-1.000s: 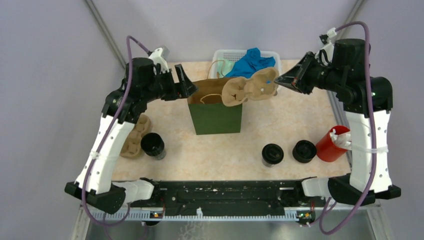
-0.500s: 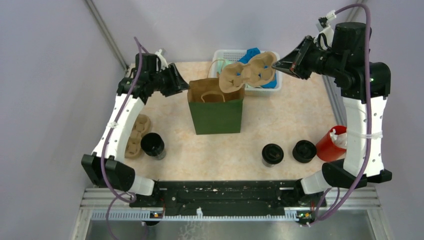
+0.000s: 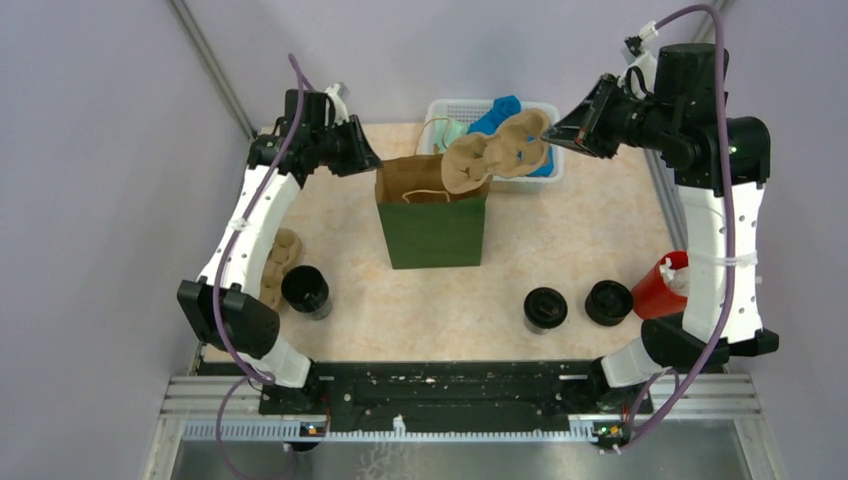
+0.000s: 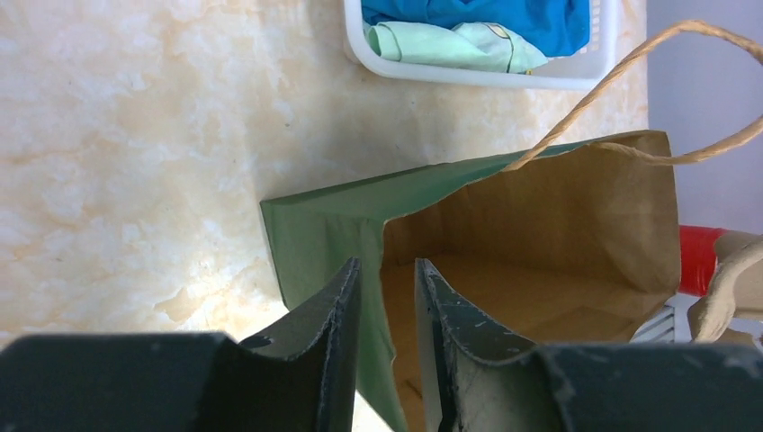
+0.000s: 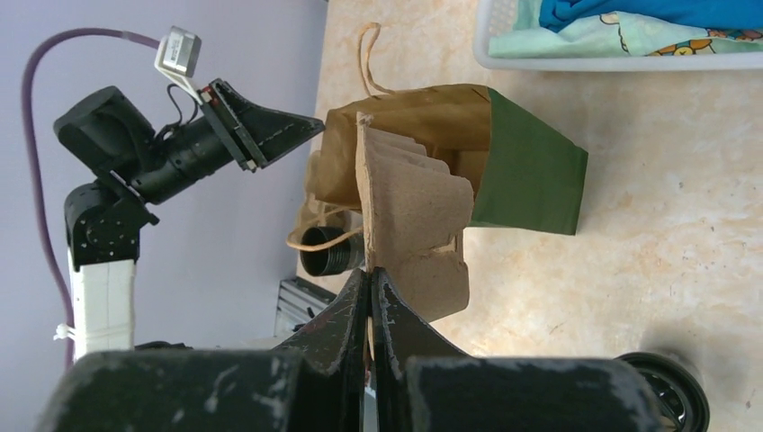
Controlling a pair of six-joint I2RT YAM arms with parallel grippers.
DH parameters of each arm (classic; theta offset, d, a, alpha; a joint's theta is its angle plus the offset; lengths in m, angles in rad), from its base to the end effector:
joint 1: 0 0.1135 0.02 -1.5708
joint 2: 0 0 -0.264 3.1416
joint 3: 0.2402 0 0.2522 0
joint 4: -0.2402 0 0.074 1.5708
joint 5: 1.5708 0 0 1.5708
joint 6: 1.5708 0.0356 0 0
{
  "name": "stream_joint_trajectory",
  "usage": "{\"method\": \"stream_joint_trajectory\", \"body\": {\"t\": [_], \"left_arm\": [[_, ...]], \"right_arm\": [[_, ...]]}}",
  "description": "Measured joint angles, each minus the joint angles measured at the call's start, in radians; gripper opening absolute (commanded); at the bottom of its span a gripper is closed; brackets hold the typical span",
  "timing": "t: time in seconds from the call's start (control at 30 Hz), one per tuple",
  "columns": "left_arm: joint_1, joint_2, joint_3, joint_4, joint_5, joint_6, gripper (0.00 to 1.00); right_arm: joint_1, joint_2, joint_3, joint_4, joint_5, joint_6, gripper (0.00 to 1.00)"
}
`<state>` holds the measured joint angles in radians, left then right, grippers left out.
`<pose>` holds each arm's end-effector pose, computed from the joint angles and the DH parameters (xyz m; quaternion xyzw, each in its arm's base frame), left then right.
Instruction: Pack the takeout coffee
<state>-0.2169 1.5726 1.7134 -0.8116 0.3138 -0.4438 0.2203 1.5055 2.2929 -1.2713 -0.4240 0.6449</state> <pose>0.3288 -0.0837 0.4042 -0.0331 0.8914 -0.2725 0.3608 0.2187 0.0640 0.5433 0.0700 0.8409 0.3754 0.3834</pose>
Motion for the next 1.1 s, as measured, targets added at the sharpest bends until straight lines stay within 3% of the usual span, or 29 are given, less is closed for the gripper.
{"method": "stream_joint_trajectory", "body": {"t": [0.4, 0.63, 0.9, 1.1], "left_arm": [[-0.106, 0.084, 0.108, -0.093, -0.153, 0.064, 0.27], [-0.113, 0.089, 0.121, -0.108, -0.201, 0.085, 0.00], [-0.131, 0.061, 0.072, -0.006, -0.210, 0.106, 0.00], [-0.150, -0.022, -0.013, 0.062, -0.207, 0.071, 0.00]], "right_arm": [[0.000, 0.002, 0.000, -0.014, -0.001, -0.032, 0.00], [0.000, 0.002, 0.000, -0.017, 0.000, -0.043, 0.00], [0.000, 0.000, -0.014, -0.005, -0.009, -0.031, 0.00], [0.026, -0.026, -0.124, 0.034, -0.010, -0.001, 0.00]]}}
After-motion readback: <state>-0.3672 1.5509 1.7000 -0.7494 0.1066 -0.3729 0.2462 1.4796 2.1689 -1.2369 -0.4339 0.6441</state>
